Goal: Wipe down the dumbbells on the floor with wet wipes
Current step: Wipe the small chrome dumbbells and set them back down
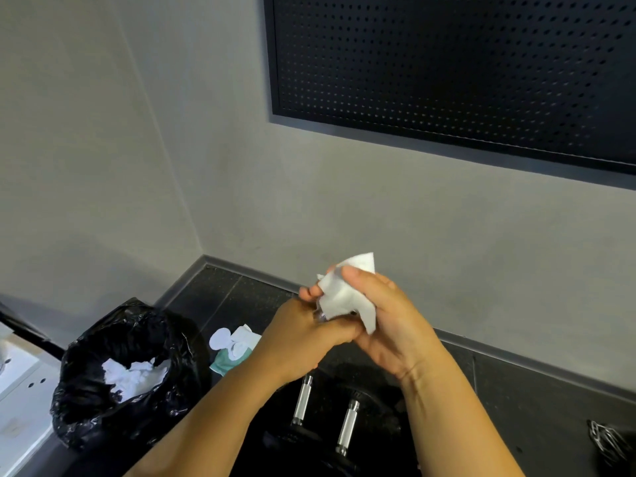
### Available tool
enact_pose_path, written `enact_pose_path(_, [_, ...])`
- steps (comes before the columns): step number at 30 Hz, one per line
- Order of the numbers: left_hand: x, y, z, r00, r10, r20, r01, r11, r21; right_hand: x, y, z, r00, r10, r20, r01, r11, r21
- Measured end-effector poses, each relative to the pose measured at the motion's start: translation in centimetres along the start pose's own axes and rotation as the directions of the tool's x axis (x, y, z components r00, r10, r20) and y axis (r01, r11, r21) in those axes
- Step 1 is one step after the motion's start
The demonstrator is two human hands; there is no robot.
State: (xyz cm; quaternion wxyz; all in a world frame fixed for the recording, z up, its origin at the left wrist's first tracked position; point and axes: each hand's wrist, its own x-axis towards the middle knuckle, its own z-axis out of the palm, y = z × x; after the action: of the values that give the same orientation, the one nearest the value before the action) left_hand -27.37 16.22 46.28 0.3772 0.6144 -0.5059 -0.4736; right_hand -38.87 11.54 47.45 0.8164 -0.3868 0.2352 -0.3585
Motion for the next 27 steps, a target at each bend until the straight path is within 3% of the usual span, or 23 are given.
enact_pose_path(5, [0.3, 0.1, 0.3, 0.999, 0.033, -0.032, -0.033, 0.999, -0.004, 0.4, -1.0, 0.6, 0.995, -0.007, -0.098, 0.01, 0.999, 0.035])
enact_pose_path(11, [0.0, 0.1, 0.6, 0.999, -0.045, -0.01, 0.045, 0.999, -0.023, -1.3, 0.5, -0.4, 0.997, -0.058, -0.047, 0.065, 0.983, 0.17])
enact_pose_path(15, [-0.2, 0.3, 1.1, 0.999, -0.043, 0.005, 0.043, 0.998, -0.041, -1.7, 0.4, -0.4, 0.997, -0.056, -0.054, 0.058, 0.998, 0.03])
enact_pose_path(19, [-0.3, 0.6, 1.3, 0.999, -0.033, -0.016, 0.033, 0.999, -0.029, -0.7, -1.3, 0.4, 0.985, 0.023, -0.169, -0.043, 0.993, -0.112])
enact_pose_path(27, [-0.3, 0.6, 1.2, 0.999, -0.047, 0.005, 0.048, 0.997, -0.056, -1.3, -0.6, 0.0, 0.993, -0.023, -0.117, 0.041, 0.987, 0.155])
